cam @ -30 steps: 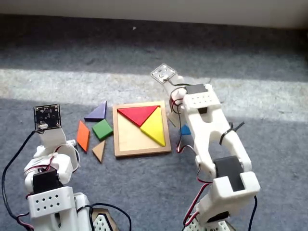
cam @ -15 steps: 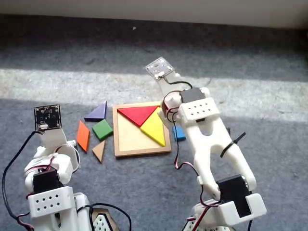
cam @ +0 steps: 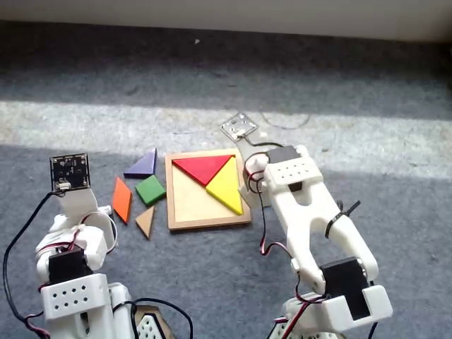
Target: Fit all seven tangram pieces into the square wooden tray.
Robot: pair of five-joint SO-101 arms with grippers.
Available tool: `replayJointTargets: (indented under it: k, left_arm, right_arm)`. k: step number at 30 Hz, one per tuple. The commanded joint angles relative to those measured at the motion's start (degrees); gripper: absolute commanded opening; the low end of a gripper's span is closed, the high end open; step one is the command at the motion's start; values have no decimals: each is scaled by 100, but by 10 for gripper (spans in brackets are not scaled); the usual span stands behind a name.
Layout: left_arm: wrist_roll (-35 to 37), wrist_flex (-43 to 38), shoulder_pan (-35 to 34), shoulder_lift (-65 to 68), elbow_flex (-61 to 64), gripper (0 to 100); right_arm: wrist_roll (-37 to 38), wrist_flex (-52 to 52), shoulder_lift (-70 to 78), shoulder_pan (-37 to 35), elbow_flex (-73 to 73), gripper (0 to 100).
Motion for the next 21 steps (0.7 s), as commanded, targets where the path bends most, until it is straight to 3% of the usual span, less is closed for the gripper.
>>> replayJointTargets:
  k: [1,21]
  left_arm:
    - [-35,-114,145,-48,-48,8]
    - [-35,-114,145,-48,-40,8]
  right_arm:
    - [114,-365,-268,75,136,212]
    - [352,-629,567,145,127,213]
